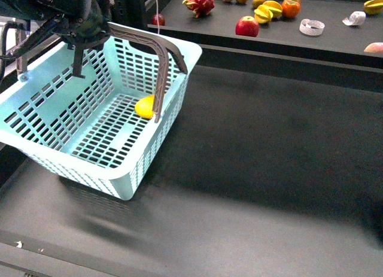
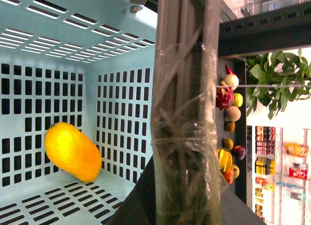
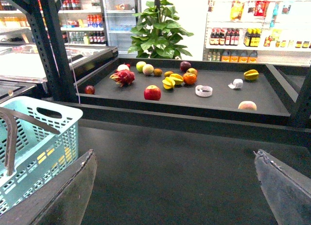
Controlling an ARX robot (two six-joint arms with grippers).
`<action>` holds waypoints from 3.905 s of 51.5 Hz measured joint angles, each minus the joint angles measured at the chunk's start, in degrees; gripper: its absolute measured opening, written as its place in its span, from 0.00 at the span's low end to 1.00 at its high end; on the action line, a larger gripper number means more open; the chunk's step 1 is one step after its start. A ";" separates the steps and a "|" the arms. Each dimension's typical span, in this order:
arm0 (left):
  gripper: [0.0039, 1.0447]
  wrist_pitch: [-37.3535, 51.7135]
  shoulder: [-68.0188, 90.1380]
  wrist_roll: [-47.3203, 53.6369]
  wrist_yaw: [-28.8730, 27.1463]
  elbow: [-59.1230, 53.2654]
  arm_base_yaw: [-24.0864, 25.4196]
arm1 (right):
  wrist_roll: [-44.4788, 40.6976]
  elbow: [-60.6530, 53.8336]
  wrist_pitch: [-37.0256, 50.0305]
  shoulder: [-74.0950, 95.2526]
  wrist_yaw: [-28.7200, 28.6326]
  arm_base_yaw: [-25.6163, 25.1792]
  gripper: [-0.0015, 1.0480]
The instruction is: Pick mango with right arm and hold basket with left
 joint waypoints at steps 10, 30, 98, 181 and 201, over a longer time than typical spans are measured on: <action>0.09 0.66 1.38 -2.47 1.95 0.94 1.38 | 0.02 0.00 0.00 0.00 0.00 0.00 0.92; 0.58 -0.85 1.53 -2.60 2.12 2.45 1.11 | 0.00 0.00 0.00 0.00 0.00 0.00 0.92; 0.62 36.13 -47.23 65.37 25.92 -56.83 11.56 | 0.02 0.00 0.00 0.00 -0.02 0.00 0.92; 0.04 -1.46 -110.73 82.51 26.49 -80.00 11.67 | 0.02 0.00 0.00 -0.02 0.00 0.00 0.92; 0.04 -8.85 -118.11 82.53 26.49 -80.00 11.67 | 0.00 0.00 0.00 -0.02 0.00 0.00 0.92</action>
